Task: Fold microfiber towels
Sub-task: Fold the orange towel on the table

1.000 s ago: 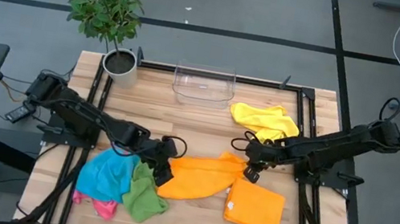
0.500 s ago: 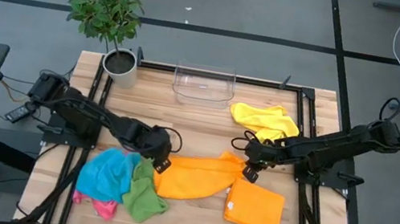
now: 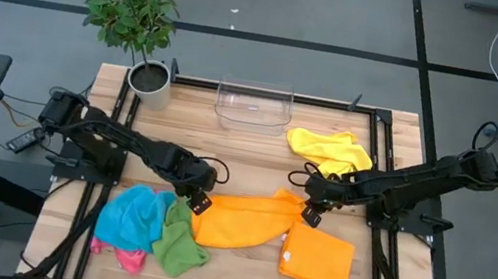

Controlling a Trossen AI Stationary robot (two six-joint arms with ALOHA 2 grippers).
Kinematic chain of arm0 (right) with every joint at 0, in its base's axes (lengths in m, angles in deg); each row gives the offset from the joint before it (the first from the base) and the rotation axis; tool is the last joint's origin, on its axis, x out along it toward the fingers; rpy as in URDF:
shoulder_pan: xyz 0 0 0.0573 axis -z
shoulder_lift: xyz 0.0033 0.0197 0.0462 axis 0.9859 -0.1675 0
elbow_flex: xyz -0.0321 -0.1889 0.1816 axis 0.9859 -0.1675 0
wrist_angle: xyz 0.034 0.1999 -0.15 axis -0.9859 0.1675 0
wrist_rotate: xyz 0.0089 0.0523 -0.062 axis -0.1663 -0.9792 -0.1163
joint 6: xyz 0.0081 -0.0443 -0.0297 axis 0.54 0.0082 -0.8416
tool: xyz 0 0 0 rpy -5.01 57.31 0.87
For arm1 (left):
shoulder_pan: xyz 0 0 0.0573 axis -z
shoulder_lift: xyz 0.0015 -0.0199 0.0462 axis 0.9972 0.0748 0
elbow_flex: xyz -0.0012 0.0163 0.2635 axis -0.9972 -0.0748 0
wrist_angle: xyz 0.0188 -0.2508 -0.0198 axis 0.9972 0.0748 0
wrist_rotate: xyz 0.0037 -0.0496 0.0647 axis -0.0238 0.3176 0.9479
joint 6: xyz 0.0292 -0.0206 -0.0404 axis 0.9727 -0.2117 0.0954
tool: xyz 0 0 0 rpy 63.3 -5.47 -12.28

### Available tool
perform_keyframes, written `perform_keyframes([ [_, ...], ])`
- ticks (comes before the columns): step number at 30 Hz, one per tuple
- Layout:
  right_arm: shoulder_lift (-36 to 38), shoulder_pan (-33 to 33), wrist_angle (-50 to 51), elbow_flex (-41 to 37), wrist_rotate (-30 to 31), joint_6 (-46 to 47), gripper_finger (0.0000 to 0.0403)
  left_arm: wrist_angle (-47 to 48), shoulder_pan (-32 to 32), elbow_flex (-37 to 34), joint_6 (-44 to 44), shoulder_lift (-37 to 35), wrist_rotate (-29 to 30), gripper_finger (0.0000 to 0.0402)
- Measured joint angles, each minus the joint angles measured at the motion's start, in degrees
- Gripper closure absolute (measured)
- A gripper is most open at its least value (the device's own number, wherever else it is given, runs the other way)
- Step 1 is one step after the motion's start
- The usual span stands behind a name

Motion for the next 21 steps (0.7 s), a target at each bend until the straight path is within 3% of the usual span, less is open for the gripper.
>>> perform_keyframes([
  [7, 0.00, 0.00, -0.34, 0.00, 0.23, -0.32, 0.0401, -1.07, 0.13, 0.07, 1.48, 0.25, -0.35, 0.0247],
  [12, 0.00, 0.00, -0.34, 0.00, 0.95, -1.43, 0.0401, -2.21, 0.74, 0.07, 4.28, 0.16, -1.69, 0.0379],
  [21, 0.02, 0.00, -0.34, 0.04, 0.69, -2.74, 0.0399, -3.36, 0.69, 0.11, 4.34, -0.81, -1.03, 0.0393],
])
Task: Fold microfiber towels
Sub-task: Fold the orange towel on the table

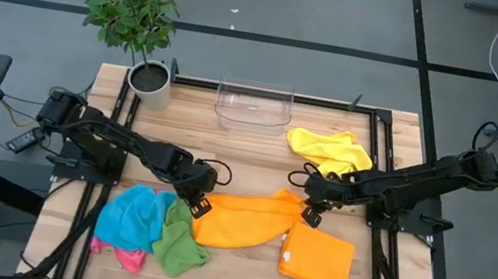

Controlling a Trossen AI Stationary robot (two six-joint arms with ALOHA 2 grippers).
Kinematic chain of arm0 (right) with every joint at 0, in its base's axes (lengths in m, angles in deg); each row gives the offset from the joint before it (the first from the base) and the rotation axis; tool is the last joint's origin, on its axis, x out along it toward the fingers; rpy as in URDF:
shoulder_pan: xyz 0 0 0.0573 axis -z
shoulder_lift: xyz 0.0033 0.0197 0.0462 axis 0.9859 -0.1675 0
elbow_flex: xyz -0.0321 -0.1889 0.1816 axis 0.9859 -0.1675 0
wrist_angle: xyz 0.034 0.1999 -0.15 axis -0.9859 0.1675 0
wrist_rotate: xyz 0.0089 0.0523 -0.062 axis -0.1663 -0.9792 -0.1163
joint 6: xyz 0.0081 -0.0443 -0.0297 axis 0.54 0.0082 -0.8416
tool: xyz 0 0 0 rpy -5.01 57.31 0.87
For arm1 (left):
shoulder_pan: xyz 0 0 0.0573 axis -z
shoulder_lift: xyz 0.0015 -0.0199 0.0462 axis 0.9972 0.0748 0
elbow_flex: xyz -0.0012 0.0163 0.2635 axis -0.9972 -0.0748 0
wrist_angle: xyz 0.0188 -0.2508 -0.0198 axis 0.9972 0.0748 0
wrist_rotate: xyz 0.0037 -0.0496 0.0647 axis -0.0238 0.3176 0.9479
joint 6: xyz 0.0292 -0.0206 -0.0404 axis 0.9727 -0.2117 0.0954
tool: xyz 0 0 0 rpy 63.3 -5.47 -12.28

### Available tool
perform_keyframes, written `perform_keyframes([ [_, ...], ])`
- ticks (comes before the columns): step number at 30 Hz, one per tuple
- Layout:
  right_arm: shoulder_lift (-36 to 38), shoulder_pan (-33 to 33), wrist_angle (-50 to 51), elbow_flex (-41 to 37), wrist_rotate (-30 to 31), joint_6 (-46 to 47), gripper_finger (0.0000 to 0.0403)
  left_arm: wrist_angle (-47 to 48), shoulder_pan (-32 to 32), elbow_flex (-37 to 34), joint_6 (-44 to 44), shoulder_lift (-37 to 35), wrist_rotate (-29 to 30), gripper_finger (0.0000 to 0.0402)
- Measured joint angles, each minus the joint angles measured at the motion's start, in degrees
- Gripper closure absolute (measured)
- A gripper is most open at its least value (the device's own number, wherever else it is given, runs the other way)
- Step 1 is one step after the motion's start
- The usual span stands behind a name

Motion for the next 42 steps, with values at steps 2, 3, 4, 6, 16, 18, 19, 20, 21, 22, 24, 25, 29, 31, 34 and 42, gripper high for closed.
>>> perform_keyframes([
  [2, 0.00, 0.02, 0.10, 0.00, -1.10, -0.64, 0.0389, 0.29, 0.02, -0.04, 0.02, 0.02, 0.00, 0.0394],
  [3, 0.00, 0.02, 0.38, 0.00, -1.96, -1.29, 0.0381, 0.18, 0.01, -0.04, -0.01, 0.02, 0.01, 0.0395],
  [4, 0.01, 0.02, 0.54, 0.00, -2.95, -2.10, 0.0370, 0.19, 0.00, -0.04, -0.03, 0.02, 0.09, 0.0396],
  [6, 0.01, 0.00, 0.50, 0.01, -4.27, -4.05, 0.0346, 0.15, 0.00, -0.04, -0.05, 0.02, 0.13, 0.0395],
  [16, 0.02, -0.01, 0.05, 0.01, 0.70, -11.40, 0.0215, 0.00, 0.00, -0.04, -0.45, 0.02, 0.15, 0.0396],
  [18, 0.00, 0.02, -0.09, 0.02, 0.89, -11.83, 0.0211, -0.02, 0.00, -0.04, -0.07, 0.02, 0.15, 0.0397],
  [19, 0.02, 0.02, -0.13, 0.02, 0.35, -11.78, 0.0213, 0.00, -0.02, -0.04, 0.00, 0.02, 0.44, 0.0397],
  [20, -0.08, 0.02, -0.15, 0.02, 0.10, -11.77, 0.0219, 0.00, -0.07, -0.04, 0.04, 0.02, 0.92, 0.0396],
  [21, -0.35, 0.02, -0.23, 0.02, -0.16, -11.78, 0.0230, -0.01, -0.08, -0.04, 0.10, 0.02, 1.28, 0.0395],
  [22, -0.68, 0.02, -0.24, 0.02, -0.48, -11.75, 0.0246, 0.00, -0.11, -0.04, 0.17, 0.02, 1.46, 0.0395],
  [24, -1.61, 0.02, -0.59, 0.02, -1.20, -11.85, 0.0291, -0.02, -0.11, -0.04, 0.18, 0.02, 1.56, 0.0396],
  [25, -2.02, 0.02, -1.02, 0.02, -1.59, -12.01, 0.0320, 0.00, -0.11, -0.04, 0.45, 0.02, 1.64, 0.0397],
  [29, -1.59, 0.02, -2.43, 0.69, -3.41, -13.71, 0.0391, 0.08, -0.10, -0.04, 1.04, -0.12, 1.64, 0.0396],
  [31, -0.36, 0.02, -0.74, 2.80, -3.51, -13.69, 0.0395, 1.43, -0.11, 0.45, 1.36, -1.13, 1.66, 0.0397],
  [34, 1.90, 0.02, 4.60, 8.13, -2.58, -14.90, 0.0398, 4.22, -0.13, 3.04, 2.94, -4.56, 2.73, 0.0397],
  [42, 2.79, 0.02, 25.91, 27.72, 7.23, -19.83, 0.0400, 17.13, -0.56, 12.15, 6.79, -15.07, 12.94, 0.0397],
])
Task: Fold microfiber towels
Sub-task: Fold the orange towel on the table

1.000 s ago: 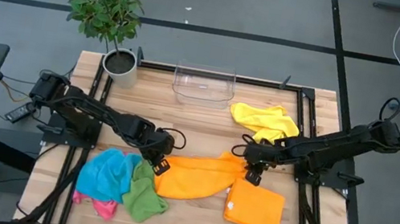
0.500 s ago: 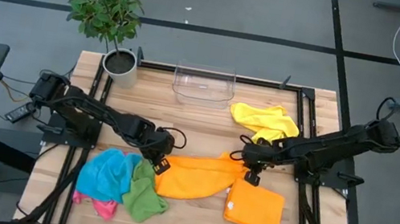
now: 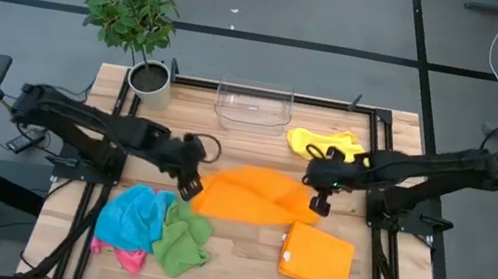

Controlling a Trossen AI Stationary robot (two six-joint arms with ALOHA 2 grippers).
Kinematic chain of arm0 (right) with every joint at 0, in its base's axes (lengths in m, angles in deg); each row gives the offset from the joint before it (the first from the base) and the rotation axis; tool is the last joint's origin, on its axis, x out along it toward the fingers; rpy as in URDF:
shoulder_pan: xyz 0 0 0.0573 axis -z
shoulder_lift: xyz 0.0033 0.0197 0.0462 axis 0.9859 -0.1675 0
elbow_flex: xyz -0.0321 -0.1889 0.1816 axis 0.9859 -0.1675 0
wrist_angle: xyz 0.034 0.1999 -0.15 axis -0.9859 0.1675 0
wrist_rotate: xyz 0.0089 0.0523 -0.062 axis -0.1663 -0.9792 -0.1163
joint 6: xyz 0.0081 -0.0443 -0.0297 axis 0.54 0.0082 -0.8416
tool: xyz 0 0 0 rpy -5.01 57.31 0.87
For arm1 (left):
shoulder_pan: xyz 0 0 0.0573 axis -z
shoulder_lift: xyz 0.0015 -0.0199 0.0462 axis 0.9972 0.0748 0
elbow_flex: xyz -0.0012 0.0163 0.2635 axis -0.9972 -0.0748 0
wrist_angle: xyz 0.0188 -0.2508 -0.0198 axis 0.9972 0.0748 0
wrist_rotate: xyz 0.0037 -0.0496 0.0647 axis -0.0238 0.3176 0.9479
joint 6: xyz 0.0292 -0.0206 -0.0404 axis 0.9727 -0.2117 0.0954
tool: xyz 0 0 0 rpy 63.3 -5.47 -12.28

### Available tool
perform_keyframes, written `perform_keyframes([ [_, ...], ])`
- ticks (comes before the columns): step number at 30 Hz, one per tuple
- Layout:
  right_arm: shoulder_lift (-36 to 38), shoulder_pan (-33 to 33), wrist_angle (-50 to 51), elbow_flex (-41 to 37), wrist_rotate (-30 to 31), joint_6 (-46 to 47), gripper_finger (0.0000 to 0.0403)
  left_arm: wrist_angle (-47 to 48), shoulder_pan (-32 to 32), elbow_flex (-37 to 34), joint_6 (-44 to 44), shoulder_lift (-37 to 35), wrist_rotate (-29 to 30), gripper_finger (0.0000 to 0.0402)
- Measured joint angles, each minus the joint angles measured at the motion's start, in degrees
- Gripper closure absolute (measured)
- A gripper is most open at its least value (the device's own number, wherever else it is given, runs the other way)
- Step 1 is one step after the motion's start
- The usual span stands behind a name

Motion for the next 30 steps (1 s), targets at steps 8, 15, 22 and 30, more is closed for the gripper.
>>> perform_keyframes([
  [8, -0.04, 0.61, 13.06, 16.49, 11.37, -5.10, 0.0402, 1.86, -0.68, 5.32, 7.32, -6.51, 3.06, 0.0397],
  [15, -0.01, 8.55, 11.33, 23.83, 16.41, -17.41, 0.0402, 6.52, -6.07, 7.72, 18.27, -7.83, 9.19, 0.0393],
  [22, -0.04, 15.98, 9.69, 30.96, 13.74, -27.91, 0.0402, 6.76, -16.37, 15.04, 34.37, -8.10, 8.57, 0.0395],
  [30, 0.14, 9.07, 15.60, 29.07, -1.43, -18.22, 0.0403, 17.98, -15.95, 21.03, 34.15, -8.22, -2.15, 0.0397],
])
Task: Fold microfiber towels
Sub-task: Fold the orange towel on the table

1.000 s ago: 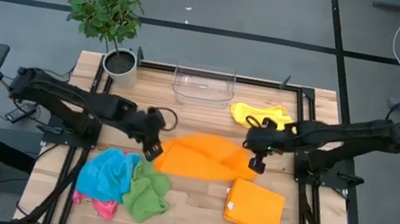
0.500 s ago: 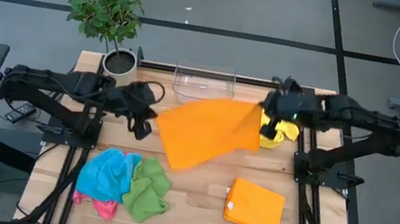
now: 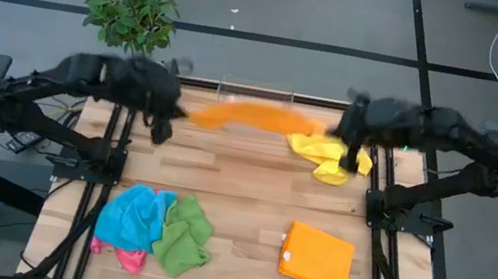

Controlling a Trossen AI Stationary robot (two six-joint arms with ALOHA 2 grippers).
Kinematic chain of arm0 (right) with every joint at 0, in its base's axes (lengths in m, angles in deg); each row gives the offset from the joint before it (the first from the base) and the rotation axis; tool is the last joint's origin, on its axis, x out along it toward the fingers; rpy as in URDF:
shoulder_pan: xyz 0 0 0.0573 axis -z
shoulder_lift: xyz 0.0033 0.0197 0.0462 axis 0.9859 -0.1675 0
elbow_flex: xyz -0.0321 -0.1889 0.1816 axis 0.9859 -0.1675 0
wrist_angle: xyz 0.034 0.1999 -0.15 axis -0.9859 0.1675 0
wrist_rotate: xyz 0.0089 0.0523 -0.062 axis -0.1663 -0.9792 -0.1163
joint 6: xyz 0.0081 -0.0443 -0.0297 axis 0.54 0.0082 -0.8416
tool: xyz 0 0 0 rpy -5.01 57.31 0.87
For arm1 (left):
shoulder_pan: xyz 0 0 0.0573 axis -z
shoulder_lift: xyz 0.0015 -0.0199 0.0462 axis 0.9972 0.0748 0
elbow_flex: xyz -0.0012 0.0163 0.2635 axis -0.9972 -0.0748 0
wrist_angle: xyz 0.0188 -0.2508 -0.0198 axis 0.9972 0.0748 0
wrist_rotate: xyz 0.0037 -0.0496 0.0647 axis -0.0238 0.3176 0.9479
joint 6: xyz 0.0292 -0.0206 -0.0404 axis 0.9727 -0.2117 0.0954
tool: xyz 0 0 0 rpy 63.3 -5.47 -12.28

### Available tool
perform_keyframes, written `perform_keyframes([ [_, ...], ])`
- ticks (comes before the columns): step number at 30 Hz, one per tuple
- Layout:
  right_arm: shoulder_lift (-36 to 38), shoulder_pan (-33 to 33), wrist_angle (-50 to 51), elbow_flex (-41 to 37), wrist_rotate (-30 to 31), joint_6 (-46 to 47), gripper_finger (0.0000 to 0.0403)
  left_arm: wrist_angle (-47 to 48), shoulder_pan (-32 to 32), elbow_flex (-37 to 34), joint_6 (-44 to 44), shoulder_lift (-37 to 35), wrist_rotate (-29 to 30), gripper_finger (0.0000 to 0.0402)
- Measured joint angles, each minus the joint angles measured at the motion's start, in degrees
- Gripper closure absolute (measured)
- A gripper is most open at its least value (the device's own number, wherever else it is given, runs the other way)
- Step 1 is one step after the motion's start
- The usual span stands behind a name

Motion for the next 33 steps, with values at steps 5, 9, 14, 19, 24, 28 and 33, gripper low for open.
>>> perform_keyframes([
  [5, -0.30, -14.77, -11.98, -22.67, -0.53, 15.08, 0.0403, -9.79, 15.36, -23.44, -15.75, -1.96, 1.26, 0.0397],
  [9, -0.31, -23.43, -34.18, -42.68, -0.48, 30.86, 0.0403, -29.84, 25.23, -43.86, -30.12, -0.53, 1.19, 0.0397],
  [14, -0.26, -29.87, -45.85, -53.29, 1.49, 49.69, 0.0403, -40.00, 29.84, -54.09, -44.11, 0.43, 1.45, 0.0397],
  [19, -0.20, -30.37, -45.12, -52.20, 1.33, 53.09, 0.0403, -39.18, 29.68, -53.30, -43.06, 0.33, 1.52, 0.0397],
  [24, -0.20, -25.34, -38.92, -47.54, 1.29, 50.99, 0.0403, -32.97, 25.95, -48.40, -39.96, 0.20, 5.33, 0.0397],
  [28, -0.20, -19.03, -28.69, -40.58, 4.91, 43.52, 0.0403, -22.75, 21.22, -40.01, -33.20, 0.17, 13.46, 0.0397],
  [33, -0.19, -9.52, -17.35, -27.89, 11.43, 29.06, 0.0403, -14.52, 11.64, -27.41, -17.71, 0.17, 18.88, 0.0397],
])
